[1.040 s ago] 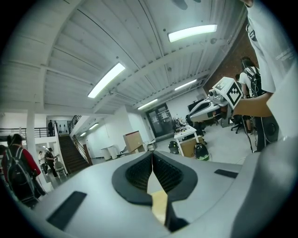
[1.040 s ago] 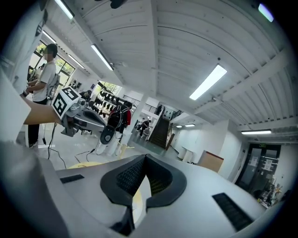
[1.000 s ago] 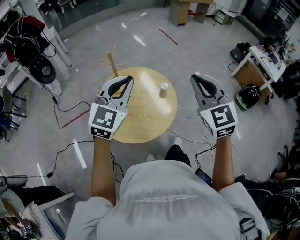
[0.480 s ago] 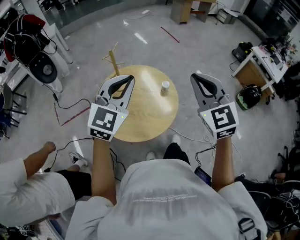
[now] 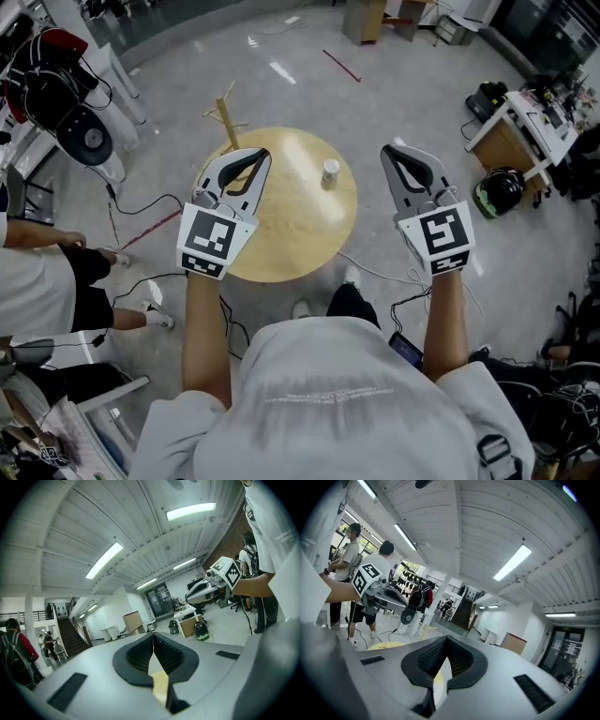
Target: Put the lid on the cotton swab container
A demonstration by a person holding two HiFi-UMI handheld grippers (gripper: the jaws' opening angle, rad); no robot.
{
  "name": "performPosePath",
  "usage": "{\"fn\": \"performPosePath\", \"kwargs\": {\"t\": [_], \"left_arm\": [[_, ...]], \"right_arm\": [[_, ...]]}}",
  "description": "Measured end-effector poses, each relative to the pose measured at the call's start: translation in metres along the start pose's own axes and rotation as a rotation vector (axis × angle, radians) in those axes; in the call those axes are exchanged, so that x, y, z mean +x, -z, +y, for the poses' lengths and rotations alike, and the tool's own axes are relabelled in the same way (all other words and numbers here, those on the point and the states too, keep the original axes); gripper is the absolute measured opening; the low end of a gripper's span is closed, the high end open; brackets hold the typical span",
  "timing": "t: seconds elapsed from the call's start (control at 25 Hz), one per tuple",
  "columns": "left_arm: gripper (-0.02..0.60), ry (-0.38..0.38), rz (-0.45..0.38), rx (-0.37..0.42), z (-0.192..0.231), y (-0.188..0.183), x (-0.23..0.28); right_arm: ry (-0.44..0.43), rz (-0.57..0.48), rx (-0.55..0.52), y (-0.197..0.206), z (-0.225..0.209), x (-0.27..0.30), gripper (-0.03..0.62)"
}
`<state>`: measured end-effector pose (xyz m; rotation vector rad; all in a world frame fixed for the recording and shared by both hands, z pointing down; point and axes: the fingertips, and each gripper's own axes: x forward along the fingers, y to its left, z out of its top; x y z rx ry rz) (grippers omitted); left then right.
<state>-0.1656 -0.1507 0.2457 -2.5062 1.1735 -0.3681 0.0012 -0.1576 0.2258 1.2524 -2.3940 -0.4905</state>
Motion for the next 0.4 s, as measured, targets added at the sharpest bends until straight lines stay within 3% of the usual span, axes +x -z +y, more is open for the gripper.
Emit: {"fn": "performPosePath", "kwargs": {"t": [0.4], "left_arm": [[0.02,0.009,0.009,0.002,0.0012,-0.0021,0.0021]], "right_arm": [[-0.024,0.004,0.0,0.0019,0.0023,0.0062,0.026]]}}
